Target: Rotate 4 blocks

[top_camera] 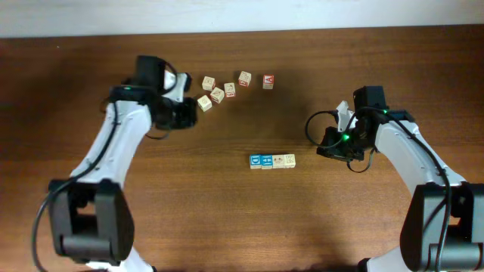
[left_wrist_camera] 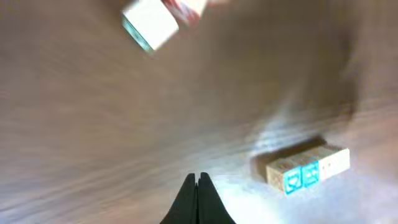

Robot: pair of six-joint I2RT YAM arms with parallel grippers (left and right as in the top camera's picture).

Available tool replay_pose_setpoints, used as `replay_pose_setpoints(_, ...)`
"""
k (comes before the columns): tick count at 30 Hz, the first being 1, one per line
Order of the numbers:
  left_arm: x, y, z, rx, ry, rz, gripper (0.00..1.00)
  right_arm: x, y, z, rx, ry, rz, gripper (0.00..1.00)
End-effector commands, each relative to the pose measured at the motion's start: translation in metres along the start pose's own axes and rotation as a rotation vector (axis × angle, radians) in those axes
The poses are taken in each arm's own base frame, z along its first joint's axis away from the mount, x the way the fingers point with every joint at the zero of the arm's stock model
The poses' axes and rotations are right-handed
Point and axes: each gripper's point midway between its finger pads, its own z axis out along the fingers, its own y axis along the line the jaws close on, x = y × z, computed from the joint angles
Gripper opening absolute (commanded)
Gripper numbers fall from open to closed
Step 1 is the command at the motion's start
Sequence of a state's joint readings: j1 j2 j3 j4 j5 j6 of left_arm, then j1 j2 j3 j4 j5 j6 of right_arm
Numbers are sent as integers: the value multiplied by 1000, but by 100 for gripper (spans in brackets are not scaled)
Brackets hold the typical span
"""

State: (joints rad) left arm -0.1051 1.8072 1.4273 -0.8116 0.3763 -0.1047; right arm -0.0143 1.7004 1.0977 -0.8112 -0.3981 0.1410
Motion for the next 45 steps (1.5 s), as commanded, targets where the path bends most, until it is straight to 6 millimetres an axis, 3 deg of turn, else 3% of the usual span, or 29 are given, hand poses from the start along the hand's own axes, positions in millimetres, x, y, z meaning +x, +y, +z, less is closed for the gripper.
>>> replay_pose_setpoints(1,50,-46,57,143,113,-109,0,-5,9,-8,-43,-24,-17,16)
replay_pose_setpoints(3,89,-74,92,264,144,-214,0,-5,9,-8,-42,-24,-17,14)
replay_pose_setpoints(4,104,-90,102,273,154,-184,0,-5,9,-7,-43,-23,-18,12)
replay_pose_setpoints(6,118,-102,109,224,180,-210,0,-4,13,-6,-44,-18,-29,11)
replay_pose_setpoints(7,123,-97,110,190,194,-243,0,-2,16,-4,-43,-12,-39,11)
replay_pose_setpoints(10,118,-91,112,159,163,-222,0,-2,15,-2,-41,-8,-39,11)
replay_pose_setpoints(12,106,-118,101,301,133,-130,0,-3,15,-2,-40,-10,-40,11)
replay_pose_setpoints(14,95,-127,84,327,79,-85,0,-3,14,-2,-36,-10,-39,11)
replay_pose_setpoints(16,104,-93,91,139,80,-77,0,-3,14,-2,-33,-10,-39,10)
replay_pose_setpoints(18,106,-89,98,126,86,-60,0,-3,14,-2,-33,-10,-39,9)
replay_pose_setpoints(25,110,-94,115,183,116,-59,0,-3,14,-2,-33,-11,-40,9)
replay_pose_setpoints(40,116,-105,121,221,134,-30,0,2,23,3,-22,8,-67,8)
replay_pose_setpoints(42,115,-105,121,223,130,-27,0,16,16,17,-29,30,-58,4)
replay_pose_setpoints(45,113,-106,120,226,126,-23,0,23,22,40,-136,18,-75,4)
